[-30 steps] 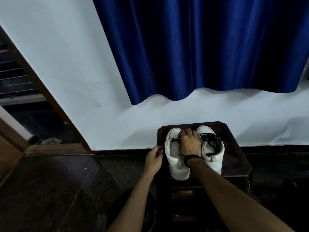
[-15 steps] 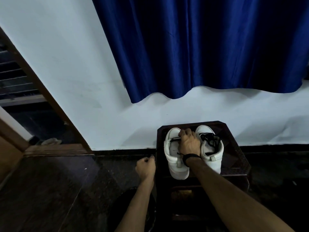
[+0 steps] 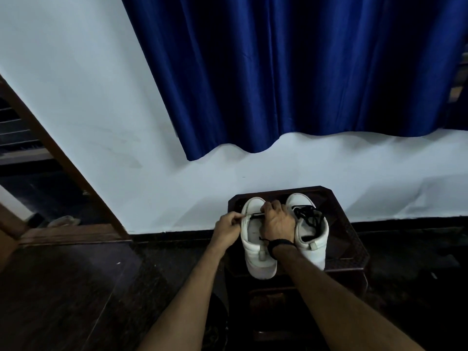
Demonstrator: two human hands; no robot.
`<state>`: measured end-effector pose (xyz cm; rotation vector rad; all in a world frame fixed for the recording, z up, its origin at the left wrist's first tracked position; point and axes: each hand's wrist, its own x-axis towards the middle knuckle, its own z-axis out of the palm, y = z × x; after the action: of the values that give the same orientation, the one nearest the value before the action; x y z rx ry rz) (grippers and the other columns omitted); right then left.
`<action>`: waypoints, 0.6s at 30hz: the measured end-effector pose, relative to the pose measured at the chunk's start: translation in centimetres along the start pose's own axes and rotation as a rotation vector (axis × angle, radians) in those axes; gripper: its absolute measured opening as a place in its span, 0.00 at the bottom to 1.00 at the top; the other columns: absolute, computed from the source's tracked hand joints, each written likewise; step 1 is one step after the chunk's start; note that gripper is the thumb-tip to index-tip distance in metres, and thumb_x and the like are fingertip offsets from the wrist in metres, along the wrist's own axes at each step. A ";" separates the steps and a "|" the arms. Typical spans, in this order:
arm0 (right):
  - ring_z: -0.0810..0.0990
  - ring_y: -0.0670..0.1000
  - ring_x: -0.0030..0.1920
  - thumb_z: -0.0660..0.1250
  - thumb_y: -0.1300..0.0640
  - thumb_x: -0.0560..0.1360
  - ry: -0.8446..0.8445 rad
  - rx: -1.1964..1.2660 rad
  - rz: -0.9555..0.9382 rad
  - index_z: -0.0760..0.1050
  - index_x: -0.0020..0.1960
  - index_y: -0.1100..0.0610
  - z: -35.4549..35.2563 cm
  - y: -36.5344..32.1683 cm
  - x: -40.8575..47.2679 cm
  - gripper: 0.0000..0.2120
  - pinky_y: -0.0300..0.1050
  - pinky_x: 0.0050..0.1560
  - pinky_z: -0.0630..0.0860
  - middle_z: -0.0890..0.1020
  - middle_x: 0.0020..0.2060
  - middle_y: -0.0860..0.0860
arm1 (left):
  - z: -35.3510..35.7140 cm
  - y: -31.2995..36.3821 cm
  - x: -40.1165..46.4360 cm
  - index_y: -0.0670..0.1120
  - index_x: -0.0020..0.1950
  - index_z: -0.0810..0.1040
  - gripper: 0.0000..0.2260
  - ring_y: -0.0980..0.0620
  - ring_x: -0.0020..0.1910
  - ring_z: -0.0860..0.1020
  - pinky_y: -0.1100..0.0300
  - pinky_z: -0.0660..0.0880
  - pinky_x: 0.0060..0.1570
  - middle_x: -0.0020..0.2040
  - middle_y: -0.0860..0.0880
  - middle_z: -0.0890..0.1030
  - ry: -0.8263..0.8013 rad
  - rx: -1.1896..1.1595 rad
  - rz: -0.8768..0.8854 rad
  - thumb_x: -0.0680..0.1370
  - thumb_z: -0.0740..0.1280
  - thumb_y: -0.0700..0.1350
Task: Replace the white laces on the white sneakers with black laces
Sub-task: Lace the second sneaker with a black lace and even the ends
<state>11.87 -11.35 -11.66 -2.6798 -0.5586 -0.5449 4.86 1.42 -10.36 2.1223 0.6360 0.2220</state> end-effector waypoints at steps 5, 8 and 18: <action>0.77 0.56 0.32 0.74 0.62 0.50 -0.014 -0.015 -0.003 0.78 0.39 0.56 0.0 0.1 -0.2 0.18 0.45 0.28 0.72 0.78 0.35 0.54 | -1.3 0.0 0.9 0.47 0.49 0.84 0.09 0.51 0.49 0.80 0.63 0.72 0.46 0.49 0.49 0.84 -0.087 0.117 -0.028 0.78 0.63 0.42; 0.78 0.57 0.34 0.73 0.63 0.51 -0.001 -0.001 0.008 0.78 0.40 0.56 0.1 0.0 -0.2 0.17 0.45 0.29 0.72 0.78 0.35 0.54 | -1.4 0.4 1.3 0.47 0.41 0.80 0.10 0.50 0.43 0.77 0.58 0.71 0.45 0.42 0.48 0.81 -0.024 -0.023 -0.078 0.80 0.63 0.45; 0.78 0.58 0.42 0.72 0.63 0.56 -0.115 0.125 0.023 0.78 0.47 0.56 -0.5 0.2 0.0 0.20 0.48 0.38 0.73 0.78 0.43 0.54 | -6.8 3.0 0.3 0.48 0.34 0.67 0.16 0.56 0.18 0.58 0.64 0.59 0.25 0.22 0.53 0.62 -0.044 -0.627 -0.438 0.80 0.64 0.51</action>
<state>11.84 -11.74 -11.32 -2.6071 -0.5729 -0.3391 3.64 4.99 -3.91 1.3505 0.8563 0.1080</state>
